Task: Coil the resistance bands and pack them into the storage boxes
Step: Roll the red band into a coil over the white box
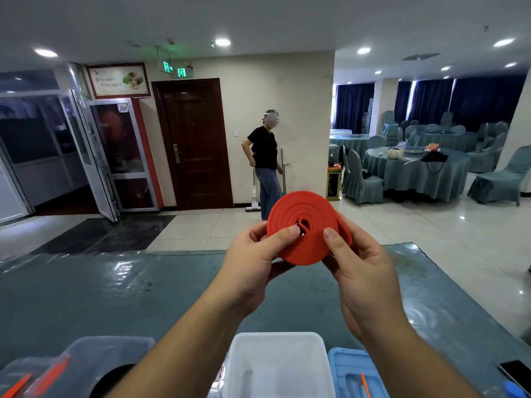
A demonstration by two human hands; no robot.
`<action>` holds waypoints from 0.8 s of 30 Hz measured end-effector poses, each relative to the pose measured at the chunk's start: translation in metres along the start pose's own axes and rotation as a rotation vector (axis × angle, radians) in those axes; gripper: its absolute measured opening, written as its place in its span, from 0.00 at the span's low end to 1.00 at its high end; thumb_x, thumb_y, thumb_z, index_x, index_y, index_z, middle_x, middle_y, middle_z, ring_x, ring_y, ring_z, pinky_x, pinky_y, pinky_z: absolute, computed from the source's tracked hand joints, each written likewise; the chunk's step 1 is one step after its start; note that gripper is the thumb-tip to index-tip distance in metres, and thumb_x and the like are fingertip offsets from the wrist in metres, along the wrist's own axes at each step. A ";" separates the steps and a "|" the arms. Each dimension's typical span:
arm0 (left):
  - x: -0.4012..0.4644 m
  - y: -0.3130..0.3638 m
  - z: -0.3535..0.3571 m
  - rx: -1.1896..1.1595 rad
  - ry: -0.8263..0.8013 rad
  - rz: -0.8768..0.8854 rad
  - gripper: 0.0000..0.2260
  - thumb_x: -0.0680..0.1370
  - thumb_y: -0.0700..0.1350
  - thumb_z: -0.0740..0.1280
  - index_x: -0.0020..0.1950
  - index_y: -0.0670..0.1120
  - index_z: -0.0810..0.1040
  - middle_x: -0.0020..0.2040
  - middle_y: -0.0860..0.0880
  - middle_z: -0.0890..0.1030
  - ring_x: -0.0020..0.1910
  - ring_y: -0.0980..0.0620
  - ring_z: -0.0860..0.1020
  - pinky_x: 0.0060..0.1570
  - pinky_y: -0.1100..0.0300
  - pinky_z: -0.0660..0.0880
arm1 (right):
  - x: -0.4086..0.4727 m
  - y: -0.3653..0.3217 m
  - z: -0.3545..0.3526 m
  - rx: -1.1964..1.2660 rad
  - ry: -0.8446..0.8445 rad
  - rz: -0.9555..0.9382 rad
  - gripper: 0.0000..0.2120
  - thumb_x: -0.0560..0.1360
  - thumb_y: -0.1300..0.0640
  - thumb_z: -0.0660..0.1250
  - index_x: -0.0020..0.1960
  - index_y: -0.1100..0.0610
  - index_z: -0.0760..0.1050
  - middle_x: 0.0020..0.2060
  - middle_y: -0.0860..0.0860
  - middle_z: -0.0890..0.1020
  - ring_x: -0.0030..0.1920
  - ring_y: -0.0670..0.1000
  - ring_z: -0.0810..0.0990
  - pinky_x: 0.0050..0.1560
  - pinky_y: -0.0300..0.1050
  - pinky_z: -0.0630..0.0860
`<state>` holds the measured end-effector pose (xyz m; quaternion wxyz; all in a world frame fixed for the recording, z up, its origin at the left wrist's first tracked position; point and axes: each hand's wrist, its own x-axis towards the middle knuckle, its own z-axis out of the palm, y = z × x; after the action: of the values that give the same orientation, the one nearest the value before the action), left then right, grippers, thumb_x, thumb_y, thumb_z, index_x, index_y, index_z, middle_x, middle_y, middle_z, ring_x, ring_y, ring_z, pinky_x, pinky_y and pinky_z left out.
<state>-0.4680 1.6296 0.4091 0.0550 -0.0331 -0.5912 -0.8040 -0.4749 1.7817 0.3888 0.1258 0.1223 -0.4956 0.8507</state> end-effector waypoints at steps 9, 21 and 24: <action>0.004 0.009 -0.012 0.127 -0.072 -0.054 0.20 0.72 0.45 0.77 0.64 0.52 0.81 0.50 0.48 0.88 0.44 0.52 0.86 0.38 0.57 0.81 | 0.005 0.002 -0.019 -0.103 -0.092 0.048 0.19 0.71 0.59 0.72 0.61 0.56 0.82 0.53 0.54 0.88 0.55 0.55 0.87 0.56 0.52 0.83; 0.002 -0.021 0.011 -0.119 0.089 0.009 0.17 0.76 0.44 0.75 0.65 0.47 0.81 0.54 0.44 0.87 0.48 0.47 0.86 0.40 0.52 0.83 | -0.012 0.017 -0.010 -0.078 0.091 -0.032 0.19 0.70 0.53 0.74 0.61 0.51 0.79 0.57 0.50 0.86 0.54 0.51 0.87 0.57 0.59 0.83; 0.003 -0.023 0.011 -0.136 0.120 0.003 0.16 0.77 0.44 0.74 0.65 0.46 0.81 0.52 0.45 0.88 0.46 0.48 0.86 0.39 0.53 0.82 | -0.012 0.017 -0.014 -0.092 0.073 -0.009 0.16 0.74 0.58 0.74 0.61 0.52 0.81 0.56 0.49 0.87 0.53 0.52 0.88 0.56 0.57 0.83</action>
<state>-0.4743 1.6468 0.3908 0.0889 0.0106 -0.5309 -0.8427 -0.4704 1.7845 0.3644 0.1531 0.0875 -0.5289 0.8302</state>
